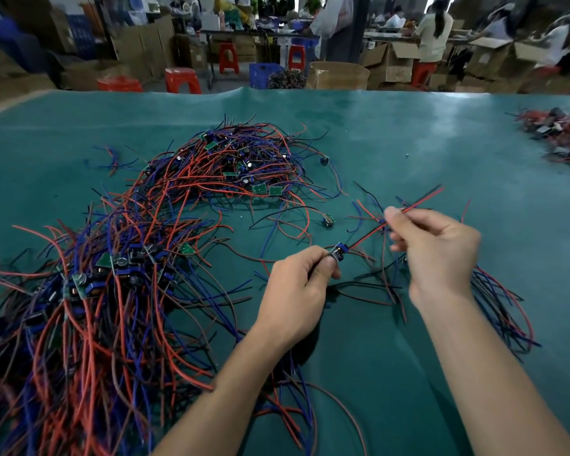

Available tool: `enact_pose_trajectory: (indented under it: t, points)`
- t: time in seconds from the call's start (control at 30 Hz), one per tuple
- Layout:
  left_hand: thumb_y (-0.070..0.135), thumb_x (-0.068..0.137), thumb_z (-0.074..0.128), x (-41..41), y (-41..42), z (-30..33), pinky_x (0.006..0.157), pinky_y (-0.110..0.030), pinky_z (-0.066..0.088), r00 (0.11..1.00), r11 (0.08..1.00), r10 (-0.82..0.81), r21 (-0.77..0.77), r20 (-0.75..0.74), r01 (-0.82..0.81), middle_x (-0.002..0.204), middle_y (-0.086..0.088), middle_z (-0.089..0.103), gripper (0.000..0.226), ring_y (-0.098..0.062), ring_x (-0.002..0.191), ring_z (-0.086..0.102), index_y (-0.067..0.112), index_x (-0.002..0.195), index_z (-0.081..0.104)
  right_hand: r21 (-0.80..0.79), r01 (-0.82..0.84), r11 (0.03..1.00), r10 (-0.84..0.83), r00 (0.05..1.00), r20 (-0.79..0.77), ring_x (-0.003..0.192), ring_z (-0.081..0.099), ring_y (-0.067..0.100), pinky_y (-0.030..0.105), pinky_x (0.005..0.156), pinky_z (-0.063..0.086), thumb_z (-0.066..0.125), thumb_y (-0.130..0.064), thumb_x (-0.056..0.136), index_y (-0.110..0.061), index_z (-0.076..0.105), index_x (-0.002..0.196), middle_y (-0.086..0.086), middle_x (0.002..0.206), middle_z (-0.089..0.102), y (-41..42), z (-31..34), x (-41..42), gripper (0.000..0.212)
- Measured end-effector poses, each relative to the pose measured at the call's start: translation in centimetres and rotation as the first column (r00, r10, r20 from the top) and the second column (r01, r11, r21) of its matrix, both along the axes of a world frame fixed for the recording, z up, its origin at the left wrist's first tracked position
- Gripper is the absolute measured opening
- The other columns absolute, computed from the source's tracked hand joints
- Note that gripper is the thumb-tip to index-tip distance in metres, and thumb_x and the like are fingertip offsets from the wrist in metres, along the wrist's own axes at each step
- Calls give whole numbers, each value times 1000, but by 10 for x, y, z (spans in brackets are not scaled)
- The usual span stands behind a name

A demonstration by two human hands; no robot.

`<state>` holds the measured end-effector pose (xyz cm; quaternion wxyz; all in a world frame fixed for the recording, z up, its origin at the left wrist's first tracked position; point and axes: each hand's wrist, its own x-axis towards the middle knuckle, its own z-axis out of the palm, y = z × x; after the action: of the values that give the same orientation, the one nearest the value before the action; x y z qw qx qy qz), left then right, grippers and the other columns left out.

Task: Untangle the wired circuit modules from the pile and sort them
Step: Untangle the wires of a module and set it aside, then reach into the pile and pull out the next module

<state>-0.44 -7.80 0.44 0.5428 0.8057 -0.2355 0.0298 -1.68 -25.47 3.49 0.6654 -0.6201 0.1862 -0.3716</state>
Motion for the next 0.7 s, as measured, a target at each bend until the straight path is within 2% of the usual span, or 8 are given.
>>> enact_pose_trajectory:
  t: [0.1, 0.2, 0.3, 0.33, 0.4, 0.5, 0.57, 0.7]
  points:
    - [21, 101, 54, -3, 0, 0, 49, -24, 26, 999, 999, -32, 18, 17, 31, 49, 8, 39, 26, -10, 48, 34, 19, 76, 63, -18, 171, 985, -170, 984, 53, 47, 53, 7, 19, 47, 45, 83, -10, 84, -17, 72, 69, -10, 50, 61, -16, 1, -1, 20]
    - [19, 101, 54, -2, -1, -2, 48, -21, 25, 999, 1000, -9, 11, 39, 9, 48, 9, 38, 26, -9, 47, 34, 20, 76, 61, 82, 321, 943, -329, 939, 99, 49, 55, 8, 21, 48, 46, 79, -13, 87, -17, 71, 75, -7, 59, 63, -29, 1, -4, 15]
    - [19, 104, 48, 3, -1, -4, 51, -30, 29, 996, 990, 79, -116, -29, -81, 52, 9, 39, 26, -10, 49, 31, 17, 81, 60, 151, 446, 882, -456, 889, 38, 55, 56, 12, 28, 54, 45, 75, -23, 89, -22, 66, 74, 2, 70, 63, -41, 1, -7, 17]
    - [21, 105, 46, 4, -1, -5, 51, -32, 28, 993, 982, 104, -151, -50, -111, 53, 10, 40, 26, -12, 50, 31, 17, 83, 60, 101, 407, 908, -408, 913, -12, 57, 55, 14, 30, 56, 43, 75, -25, 88, -21, 66, 72, 3, 70, 63, -39, 0, -6, 19]
    - [23, 106, 44, 5, -1, -7, 50, -30, 28, 990, 975, 138, -170, -35, -142, 52, 13, 43, 26, -10, 49, 31, 18, 85, 60, -68, 97, 993, -105, 985, -138, 55, 53, 11, 25, 50, 39, 76, -28, 89, -17, 70, 70, 2, 64, 65, -18, -3, -3, 23]
    - [22, 106, 45, 3, -2, -7, 50, -26, 30, 992, 975, 122, -184, -10, -122, 54, 14, 47, 26, -8, 50, 34, 18, 83, 58, -184, -478, 859, 408, 856, -317, 57, 59, 5, 20, 42, 37, 75, -34, 91, -17, 78, 82, 2, 71, 73, 25, -8, -2, 20]
    - [21, 105, 46, 3, -2, -5, 51, -31, 33, 995, 981, 101, -166, -7, -101, 55, 11, 45, 28, -11, 52, 35, 22, 78, 53, -200, -558, 805, 494, 818, -295, 62, 60, 5, 18, 44, 40, 76, -36, 89, -23, 79, 85, 1, 74, 74, 38, -12, -2, 13]
    - [18, 102, 52, 4, -3, -5, 53, -31, 34, 997, 993, 76, -95, 14, -74, 52, 9, 45, 26, -10, 51, 36, 20, 79, 61, -251, -424, 870, 385, 903, -190, 59, 54, 7, 23, 48, 40, 75, -39, 83, -21, 76, 82, 1, 64, 67, 32, -15, -1, 18]
